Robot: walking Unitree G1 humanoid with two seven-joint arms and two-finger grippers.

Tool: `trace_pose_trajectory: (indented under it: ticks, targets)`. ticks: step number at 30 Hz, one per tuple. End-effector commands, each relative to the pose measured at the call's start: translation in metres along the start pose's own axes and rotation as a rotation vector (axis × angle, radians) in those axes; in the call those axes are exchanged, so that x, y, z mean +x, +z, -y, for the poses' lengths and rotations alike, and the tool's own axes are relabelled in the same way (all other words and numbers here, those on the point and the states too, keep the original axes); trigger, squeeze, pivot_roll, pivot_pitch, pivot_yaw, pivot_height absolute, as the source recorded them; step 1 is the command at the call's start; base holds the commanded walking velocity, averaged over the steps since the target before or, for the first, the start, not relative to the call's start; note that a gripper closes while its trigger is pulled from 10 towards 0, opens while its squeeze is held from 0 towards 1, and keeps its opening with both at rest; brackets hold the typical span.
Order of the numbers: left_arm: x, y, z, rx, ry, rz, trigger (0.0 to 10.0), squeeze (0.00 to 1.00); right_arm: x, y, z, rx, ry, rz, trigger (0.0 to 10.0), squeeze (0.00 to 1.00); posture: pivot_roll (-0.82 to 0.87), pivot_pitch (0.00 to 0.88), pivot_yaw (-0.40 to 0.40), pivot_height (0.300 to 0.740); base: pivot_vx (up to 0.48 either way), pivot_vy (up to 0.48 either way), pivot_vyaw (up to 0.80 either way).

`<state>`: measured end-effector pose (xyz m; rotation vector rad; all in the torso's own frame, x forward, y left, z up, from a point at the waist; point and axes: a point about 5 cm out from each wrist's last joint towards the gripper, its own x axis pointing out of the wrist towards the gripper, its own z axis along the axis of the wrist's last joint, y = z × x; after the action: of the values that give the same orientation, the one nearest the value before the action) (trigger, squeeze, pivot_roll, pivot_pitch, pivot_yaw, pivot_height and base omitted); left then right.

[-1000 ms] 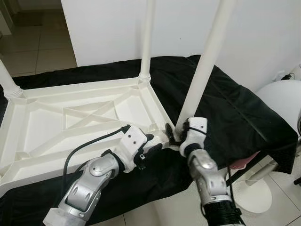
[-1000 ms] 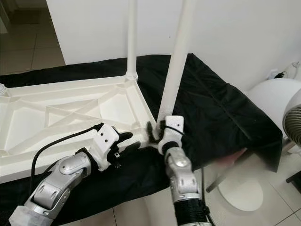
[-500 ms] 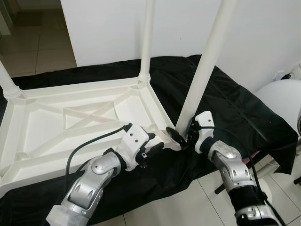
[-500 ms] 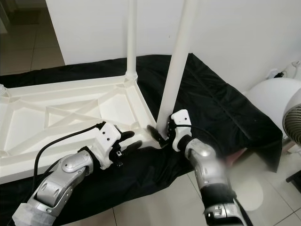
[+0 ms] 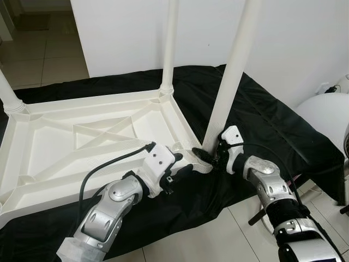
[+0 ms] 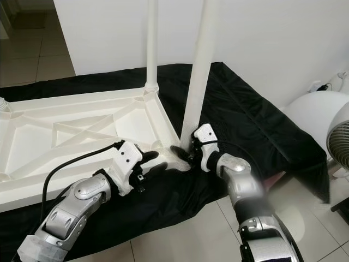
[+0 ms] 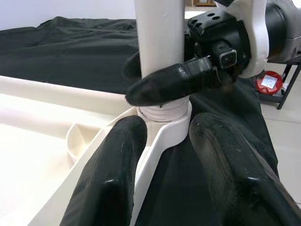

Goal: Building children table

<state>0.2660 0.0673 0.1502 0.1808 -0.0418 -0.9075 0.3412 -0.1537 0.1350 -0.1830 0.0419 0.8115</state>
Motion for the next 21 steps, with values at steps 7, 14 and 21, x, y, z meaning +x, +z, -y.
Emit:
trace_pose_trajectory:
  ticks: [7, 14, 21]
  targets:
    - [-0.0004, -0.0008, 0.0032, 0.001, -0.006, -0.001, 10.0, 0.0, -0.0113, -0.017, -0.0008, 0.019, 0.005, -0.058, 0.4, 0.0, -0.02, 0.044, -0.056, 0.74, 0.0, 0.0, 0.0]
    - [-0.0018, -0.0018, 0.0046, -0.003, -0.018, -0.006, 10.0, 0.0, -0.014, -0.019, -0.0022, 0.049, -0.141, -0.038, 10.0, 0.0, -0.03, 0.057, -0.045, 0.74, 0.0, 0.0, 0.0]
    - [-0.0021, -0.0025, 0.0061, -0.002, -0.026, -0.011, 10.0, 0.0, -0.0116, -0.016, -0.0056, 0.162, -0.353, -0.022, 10.0, 0.0, -0.03, 0.06, -0.036, 0.74, 0.0, 0.0, 0.0]
